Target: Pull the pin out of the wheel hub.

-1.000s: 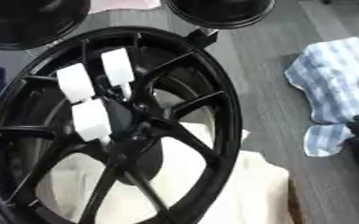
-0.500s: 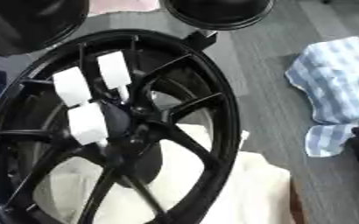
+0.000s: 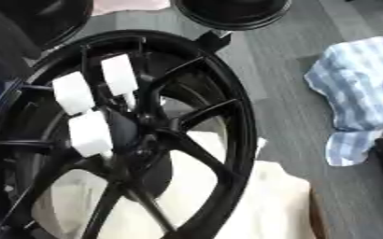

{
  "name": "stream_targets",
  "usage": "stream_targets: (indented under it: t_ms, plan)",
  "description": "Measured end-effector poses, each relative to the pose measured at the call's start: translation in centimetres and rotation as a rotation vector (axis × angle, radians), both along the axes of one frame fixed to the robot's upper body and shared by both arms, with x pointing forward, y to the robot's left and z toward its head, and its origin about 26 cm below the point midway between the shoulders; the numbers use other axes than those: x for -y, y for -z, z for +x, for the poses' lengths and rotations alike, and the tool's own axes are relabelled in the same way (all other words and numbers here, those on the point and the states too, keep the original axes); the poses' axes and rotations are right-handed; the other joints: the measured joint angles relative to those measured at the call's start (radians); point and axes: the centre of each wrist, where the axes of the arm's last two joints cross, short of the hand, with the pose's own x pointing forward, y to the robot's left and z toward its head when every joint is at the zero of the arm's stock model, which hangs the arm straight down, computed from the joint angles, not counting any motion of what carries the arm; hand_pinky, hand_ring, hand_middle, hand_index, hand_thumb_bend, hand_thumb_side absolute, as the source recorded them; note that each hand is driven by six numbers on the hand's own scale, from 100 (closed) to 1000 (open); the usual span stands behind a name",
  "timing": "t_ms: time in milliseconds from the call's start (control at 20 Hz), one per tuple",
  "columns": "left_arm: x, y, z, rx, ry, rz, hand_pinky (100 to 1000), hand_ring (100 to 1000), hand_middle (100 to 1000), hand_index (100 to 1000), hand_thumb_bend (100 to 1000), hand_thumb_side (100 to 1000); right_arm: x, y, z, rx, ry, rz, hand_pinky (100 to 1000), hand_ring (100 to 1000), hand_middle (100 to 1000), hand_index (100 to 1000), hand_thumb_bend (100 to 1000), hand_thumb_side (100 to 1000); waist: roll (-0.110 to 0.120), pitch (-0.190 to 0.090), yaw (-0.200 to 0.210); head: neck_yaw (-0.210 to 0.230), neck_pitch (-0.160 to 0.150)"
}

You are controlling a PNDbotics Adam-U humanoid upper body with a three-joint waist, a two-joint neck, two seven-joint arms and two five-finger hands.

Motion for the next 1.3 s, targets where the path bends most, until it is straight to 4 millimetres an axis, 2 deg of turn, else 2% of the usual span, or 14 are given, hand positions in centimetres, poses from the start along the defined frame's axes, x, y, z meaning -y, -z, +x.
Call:
stream_targets:
  t_ms: [150, 400, 700, 1300]
  plan:
    - [0.1, 0.4, 0.2, 0.019, -0.023, 0.019, 853, 862, 735, 885, 159, 250, -0.2, 0.0, 0.1, -0.002, -0.010, 0.001, 836, 702, 643, 592, 183, 462, 0.000, 0.006, -0.008, 0.005, 0.000]
    - [0.2, 1.0, 0.4, 0.054, -0.058, 0.050, 890, 921, 821, 875, 231, 189, -0.5, 0.1, 0.3, -0.007, -0.023, 0.009, 835, 702, 642, 592, 183, 465, -0.001, 0.017, -0.019, 0.013, -0.008]
    - [0.5, 1.6, 0.5, 0.123, -0.058, 0.062, 903, 933, 853, 915, 263, 126, -0.9, 0.1, 0.5, -0.009, -0.037, 0.014, 835, 701, 642, 592, 185, 465, 0.000, 0.027, -0.034, 0.025, -0.010]
    - [0.5, 2.4, 0.8, 0.201, -0.091, 0.104, 879, 894, 769, 862, 250, 153, -1.6, 0.1, 0.9, -0.012, -0.055, 0.035, 835, 698, 633, 589, 188, 466, 0.006, 0.054, -0.057, 0.044, -0.026]
